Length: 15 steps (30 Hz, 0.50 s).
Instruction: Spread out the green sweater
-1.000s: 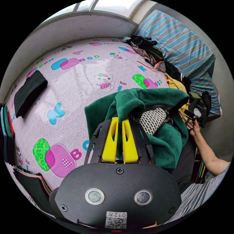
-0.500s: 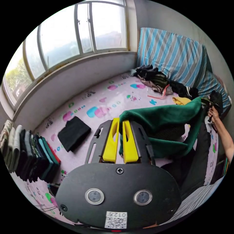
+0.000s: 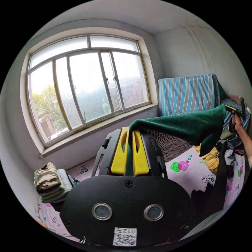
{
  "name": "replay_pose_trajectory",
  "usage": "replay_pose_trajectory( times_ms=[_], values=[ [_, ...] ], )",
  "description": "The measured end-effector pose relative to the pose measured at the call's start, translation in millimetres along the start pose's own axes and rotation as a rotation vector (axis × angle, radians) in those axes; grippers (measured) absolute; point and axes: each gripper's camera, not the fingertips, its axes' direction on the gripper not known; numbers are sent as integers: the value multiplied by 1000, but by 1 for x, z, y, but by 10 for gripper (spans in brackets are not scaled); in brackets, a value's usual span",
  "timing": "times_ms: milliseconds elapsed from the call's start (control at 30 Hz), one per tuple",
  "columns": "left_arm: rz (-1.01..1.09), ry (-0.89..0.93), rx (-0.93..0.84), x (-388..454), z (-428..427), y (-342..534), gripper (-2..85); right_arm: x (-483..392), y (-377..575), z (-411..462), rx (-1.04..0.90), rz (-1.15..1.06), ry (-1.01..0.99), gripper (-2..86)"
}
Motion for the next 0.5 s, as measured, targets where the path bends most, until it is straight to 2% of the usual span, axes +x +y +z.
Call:
replay_pose_trajectory(
  times_ms=[267,500],
  values=[
    [103,1,11,19,-38,15,-2,-10,21,-27,66,-21,7,-4],
    [185,3,-31,20,-7,-8,-2,-1,-7,1,83,-80,49,-1]
  ],
)
